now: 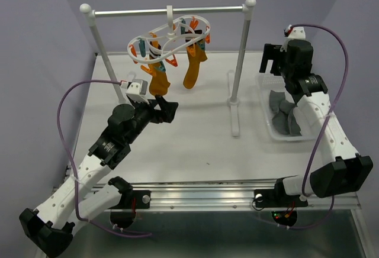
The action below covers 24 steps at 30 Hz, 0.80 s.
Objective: Clip the socks to the hanger
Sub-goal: Place the sock in the bin, then open the clamp at the hanger.
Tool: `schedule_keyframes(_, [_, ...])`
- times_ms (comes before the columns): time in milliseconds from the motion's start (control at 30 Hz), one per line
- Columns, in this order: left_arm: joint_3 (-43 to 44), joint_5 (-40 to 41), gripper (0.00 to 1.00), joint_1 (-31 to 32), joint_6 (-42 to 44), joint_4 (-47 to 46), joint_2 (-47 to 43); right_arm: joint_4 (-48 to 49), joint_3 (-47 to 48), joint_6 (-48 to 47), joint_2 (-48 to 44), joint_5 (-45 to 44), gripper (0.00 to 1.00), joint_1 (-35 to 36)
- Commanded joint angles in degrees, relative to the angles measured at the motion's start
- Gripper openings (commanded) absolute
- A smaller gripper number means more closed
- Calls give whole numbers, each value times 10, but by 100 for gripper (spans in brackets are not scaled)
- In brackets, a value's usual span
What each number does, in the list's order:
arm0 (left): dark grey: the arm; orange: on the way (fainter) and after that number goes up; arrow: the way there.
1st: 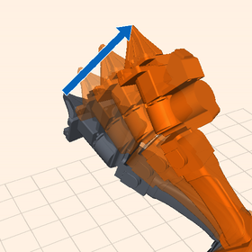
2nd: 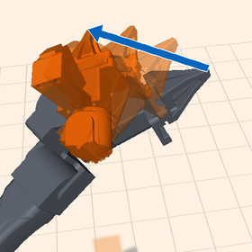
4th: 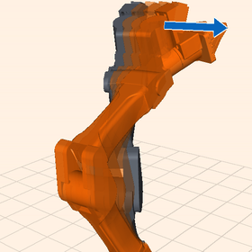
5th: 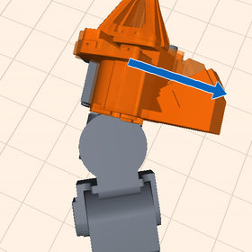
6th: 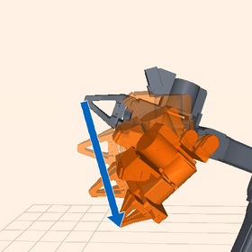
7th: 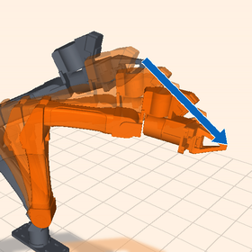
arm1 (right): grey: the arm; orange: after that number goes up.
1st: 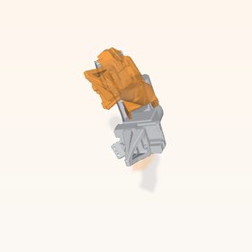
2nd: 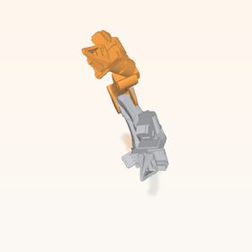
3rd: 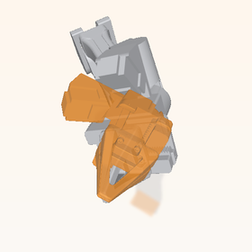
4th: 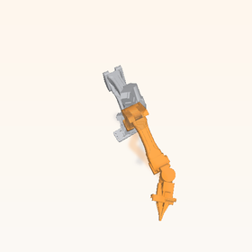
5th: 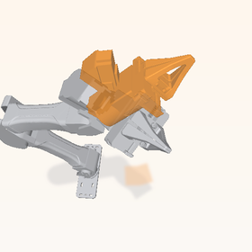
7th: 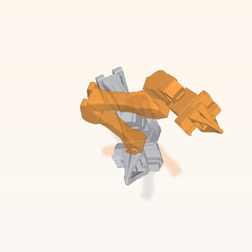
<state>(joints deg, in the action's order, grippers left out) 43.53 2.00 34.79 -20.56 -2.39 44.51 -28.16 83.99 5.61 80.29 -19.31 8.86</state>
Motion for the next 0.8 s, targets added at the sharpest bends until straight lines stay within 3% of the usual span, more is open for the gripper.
schedule_keyframes(0, [28, 46, 99, 2, -12, 55, -40, 120, -41, -89, -42, 306, 100, 0])
schedule_keyframes(133, [38, 125, 99, 1, -17, 122, -105, 129, -65, -146, -76, 450, 100, 0])
schedule_keyframes(300, [6, 208, 99, 1, -4, 66, -188, 144, -66, -166, -68, 707, 100, 0])
schedule_keyframes(367, [29, 239, 99, 1, -23, 71, -189, 164, -42, -152, -51, 755, 100, 16])
schedule_keyframes(433, [68, 296, 99, 2, -46, 116, -145, 163, -22, -184, -44, 753, 100, 72])
schedule_keyframes(500, [89, 314, 99, 2, -66, 140, -89, 165, -16, -224, -35, 678, 100, 120])
schedule_keyframes(533, [96, 306, 99, 2, -63, 141, -72, 180, -15, -223, -29, 655, 100, 152])
schedule_keyframes(633, [103, 297, 99, 2, -62, 124, -35, 235, -8, -148, 6, 626, 100, 159])
schedule_keyframes(767, [75, 215, 98, 1, -13, 29, -38, 274, 0, -133, 38, 582, 98, 193])
